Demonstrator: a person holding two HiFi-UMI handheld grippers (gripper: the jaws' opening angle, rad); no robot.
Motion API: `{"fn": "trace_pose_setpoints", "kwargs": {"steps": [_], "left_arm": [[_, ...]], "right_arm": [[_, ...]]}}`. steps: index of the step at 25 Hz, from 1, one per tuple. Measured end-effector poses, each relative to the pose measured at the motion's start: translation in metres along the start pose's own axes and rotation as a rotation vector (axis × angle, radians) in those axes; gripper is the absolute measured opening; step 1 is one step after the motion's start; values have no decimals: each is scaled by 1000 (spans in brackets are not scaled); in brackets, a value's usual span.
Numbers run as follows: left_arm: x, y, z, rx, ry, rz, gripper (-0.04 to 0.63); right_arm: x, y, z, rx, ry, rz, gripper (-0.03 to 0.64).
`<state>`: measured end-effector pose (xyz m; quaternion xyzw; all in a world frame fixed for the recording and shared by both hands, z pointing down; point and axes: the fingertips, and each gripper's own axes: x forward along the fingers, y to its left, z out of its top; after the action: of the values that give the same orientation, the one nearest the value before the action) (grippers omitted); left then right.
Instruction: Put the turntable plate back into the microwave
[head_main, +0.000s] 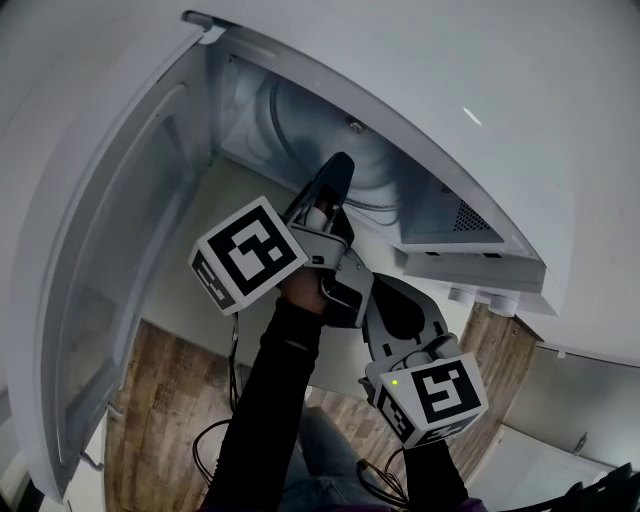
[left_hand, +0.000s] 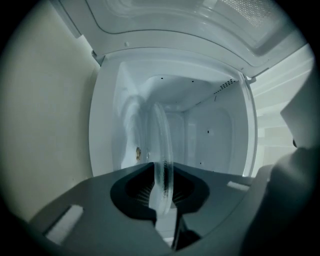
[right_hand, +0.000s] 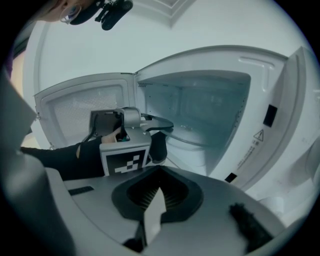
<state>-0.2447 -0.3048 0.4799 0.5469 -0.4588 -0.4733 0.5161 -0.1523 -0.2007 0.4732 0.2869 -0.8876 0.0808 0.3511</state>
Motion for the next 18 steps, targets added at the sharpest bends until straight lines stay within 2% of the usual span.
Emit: {"fn": "trace_pose_setpoints", "kwargs": {"steps": [5,12,18], "left_arm": [[5,2,1,-17,-1,4,54],[10,5,0,-18,21,54,50],[11,8,-1,-29,28,81,41]], "right_arm": [[2,-4,0,-1,6,-9,9],[5,-11,0,-7,14,-16,9],[9,-22,14,-27,-34,-63,9]]}}
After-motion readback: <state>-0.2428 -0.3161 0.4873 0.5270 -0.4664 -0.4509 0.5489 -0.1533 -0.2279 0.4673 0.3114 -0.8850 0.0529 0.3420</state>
